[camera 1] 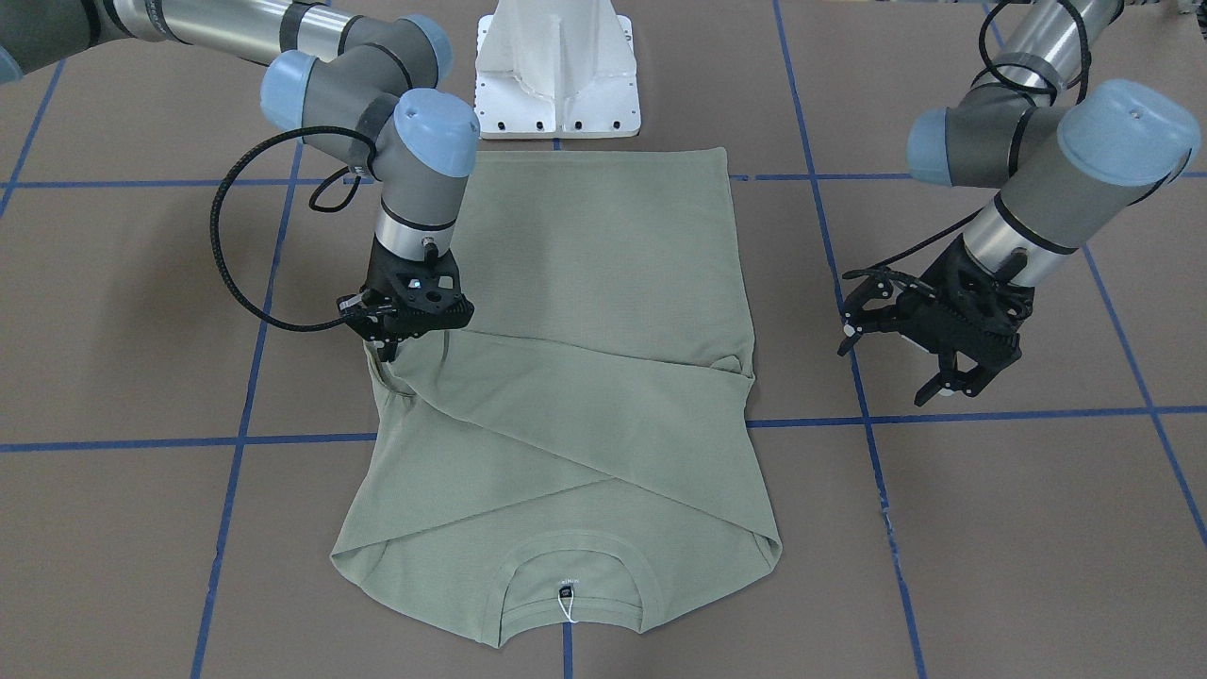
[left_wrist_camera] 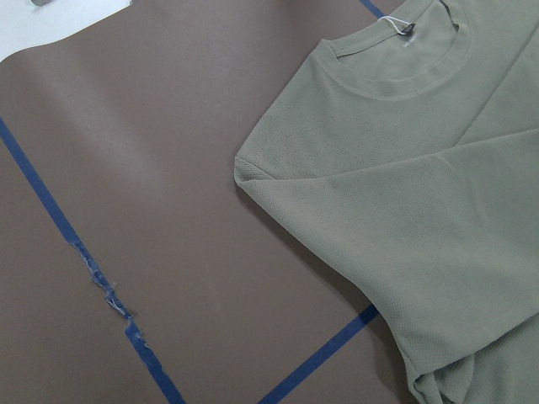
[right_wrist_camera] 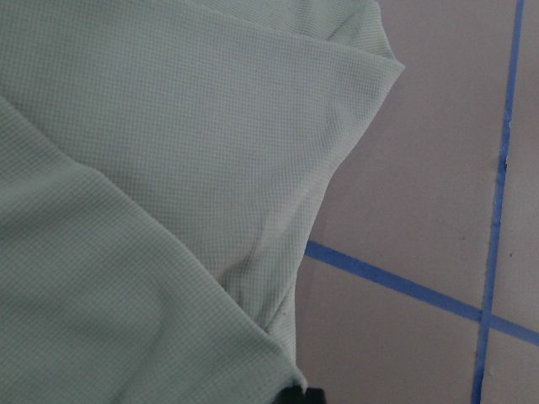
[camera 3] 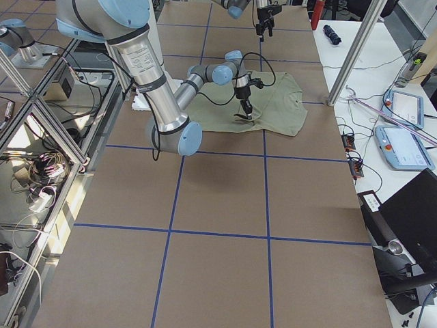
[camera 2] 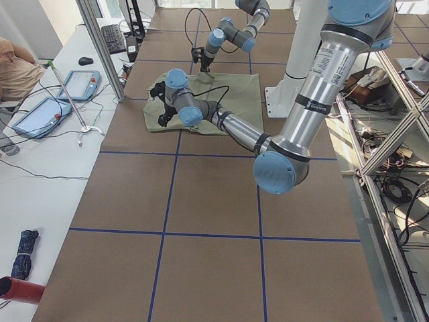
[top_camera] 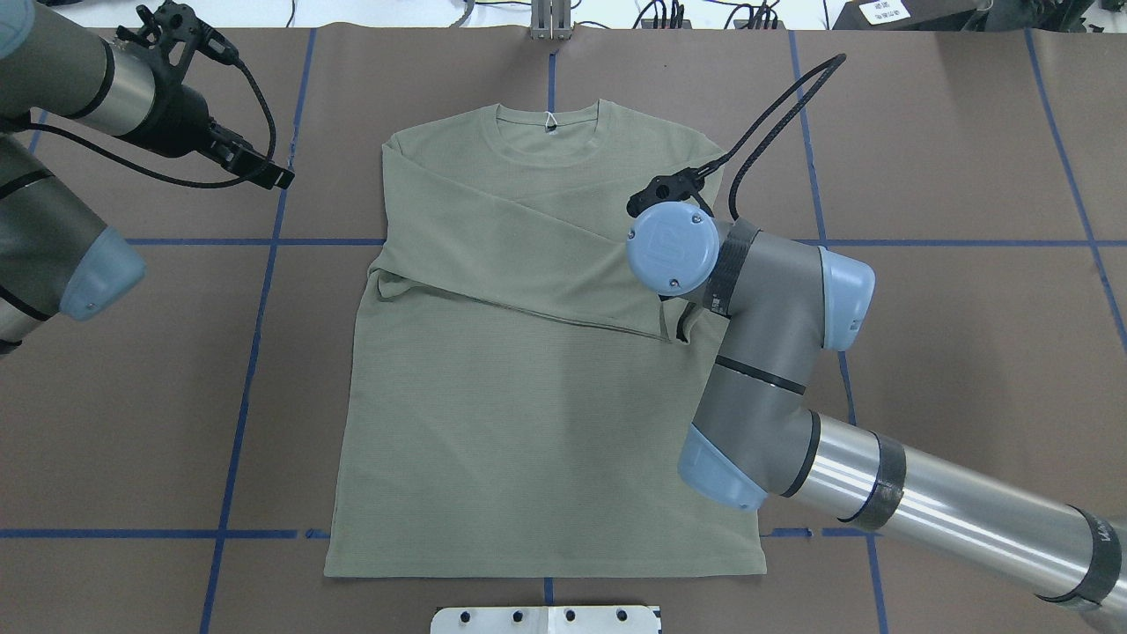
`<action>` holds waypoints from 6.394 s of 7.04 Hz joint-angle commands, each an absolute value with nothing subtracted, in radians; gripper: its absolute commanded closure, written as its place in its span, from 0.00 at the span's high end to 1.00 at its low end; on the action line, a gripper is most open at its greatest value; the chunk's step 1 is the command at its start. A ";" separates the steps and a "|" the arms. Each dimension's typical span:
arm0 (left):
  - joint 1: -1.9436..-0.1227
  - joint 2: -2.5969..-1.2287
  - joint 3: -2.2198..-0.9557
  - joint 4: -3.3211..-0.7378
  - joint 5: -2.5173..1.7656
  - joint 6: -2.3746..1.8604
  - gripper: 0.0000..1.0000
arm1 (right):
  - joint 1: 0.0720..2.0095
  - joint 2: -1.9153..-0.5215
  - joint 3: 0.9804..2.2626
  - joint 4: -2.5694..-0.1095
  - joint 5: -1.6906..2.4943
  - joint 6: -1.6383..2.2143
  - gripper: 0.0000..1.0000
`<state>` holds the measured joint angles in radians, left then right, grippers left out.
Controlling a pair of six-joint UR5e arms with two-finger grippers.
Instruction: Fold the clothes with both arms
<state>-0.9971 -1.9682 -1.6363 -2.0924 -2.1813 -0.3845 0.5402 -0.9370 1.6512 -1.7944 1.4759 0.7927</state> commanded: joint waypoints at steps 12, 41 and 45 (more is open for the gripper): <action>-0.689 -1.587 -2.155 -2.101 -1.998 -1.131 1.00 | 0.274 -1.504 2.195 -1.237 1.489 1.626 1.00; 0.009 -1.493 -2.094 -2.321 -1.353 -1.916 0.00 | -0.092 -1.545 2.140 -1.450 1.198 2.151 0.65; 0.008 -1.491 -2.094 -2.321 -1.351 -1.916 0.00 | -0.091 -1.517 2.129 -1.448 1.197 2.152 0.00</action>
<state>0.0083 -1.4913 -2.0938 -2.3209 -1.3515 -1.9160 -0.0932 -1.5345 2.1282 -1.4486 1.1971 2.1511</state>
